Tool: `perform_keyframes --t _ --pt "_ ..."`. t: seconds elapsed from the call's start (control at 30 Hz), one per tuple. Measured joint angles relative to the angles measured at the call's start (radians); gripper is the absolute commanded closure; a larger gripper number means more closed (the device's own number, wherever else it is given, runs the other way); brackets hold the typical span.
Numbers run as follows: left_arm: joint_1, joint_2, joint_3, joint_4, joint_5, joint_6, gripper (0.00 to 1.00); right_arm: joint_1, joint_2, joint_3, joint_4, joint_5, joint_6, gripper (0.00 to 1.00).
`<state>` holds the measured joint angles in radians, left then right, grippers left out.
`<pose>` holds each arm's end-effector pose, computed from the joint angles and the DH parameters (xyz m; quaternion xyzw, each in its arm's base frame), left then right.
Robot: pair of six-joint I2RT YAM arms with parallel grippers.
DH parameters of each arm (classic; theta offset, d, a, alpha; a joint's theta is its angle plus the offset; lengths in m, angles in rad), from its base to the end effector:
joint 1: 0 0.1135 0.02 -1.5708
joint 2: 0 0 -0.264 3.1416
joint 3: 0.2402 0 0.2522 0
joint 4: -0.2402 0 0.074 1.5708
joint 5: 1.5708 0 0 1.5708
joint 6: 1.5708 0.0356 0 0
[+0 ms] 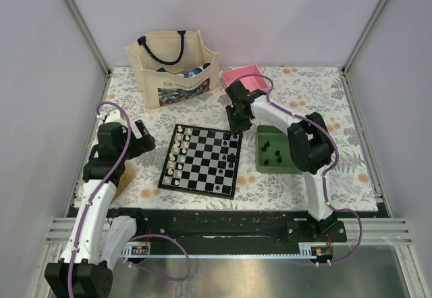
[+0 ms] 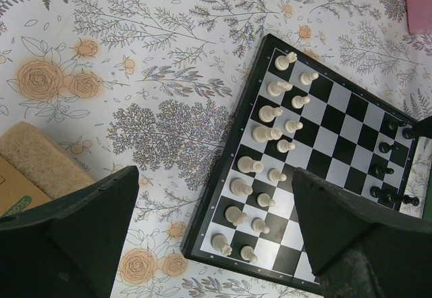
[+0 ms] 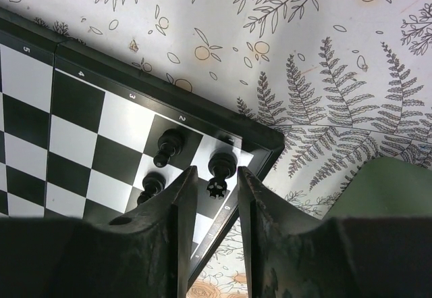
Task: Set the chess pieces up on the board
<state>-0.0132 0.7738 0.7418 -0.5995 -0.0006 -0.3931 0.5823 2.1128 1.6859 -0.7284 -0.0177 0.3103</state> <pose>0.1664 -0.0022 0.2854 -0.1685 0.8757 -0.0910 0.4433 0.3740 0.2470 0.1926 -0.1345 0.9692 0.0968 0.1823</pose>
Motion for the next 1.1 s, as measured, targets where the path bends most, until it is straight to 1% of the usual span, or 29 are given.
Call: perform_keyframes --t 0.1,0.3,0.47,0.57,0.7,0.8,0.97,1.03,1.1 --pt "0.0 0.0 0.0 0.0 0.0 0.0 0.01 0.0 0.0 0.0 -0.001 -0.001 -0.002 0.59" --pt "0.0 0.001 0.0 0.0 0.0 0.0 0.01 0.0 -0.002 0.005 -0.003 -0.006 -0.004 0.48" --pt "0.0 0.002 0.0 0.0 -0.001 0.0 0.01 0.0 -0.031 0.003 -0.009 0.009 -0.008 0.32" --pt "0.0 0.002 0.0 0.0 -0.001 0.0 0.01 0.0 -0.094 -0.01 -0.011 0.046 -0.013 0.24" --pt "0.0 0.003 0.0 0.0 0.0 0.0 0.01 -0.001 -0.226 -0.045 -0.011 0.111 -0.023 0.07" --pt "0.0 0.006 0.0 0.0 0.0 0.0 0.01 -0.009 -0.335 -0.084 -0.008 0.159 -0.026 0.0" --pt "0.0 0.015 0.0 -0.001 0.0 0.0 0.01 -0.06 -0.454 -0.167 0.003 0.231 -0.01 0.01" --pt "0.0 0.015 0.0 -0.001 0.0 0.0 0.01 -0.088 -0.5 -0.242 0.036 0.265 -0.005 0.01" --pt "0.0 0.015 0.0 -0.001 0.0 0.0 0.01 -0.12 -0.542 -0.322 0.063 0.267 0.001 0.01"
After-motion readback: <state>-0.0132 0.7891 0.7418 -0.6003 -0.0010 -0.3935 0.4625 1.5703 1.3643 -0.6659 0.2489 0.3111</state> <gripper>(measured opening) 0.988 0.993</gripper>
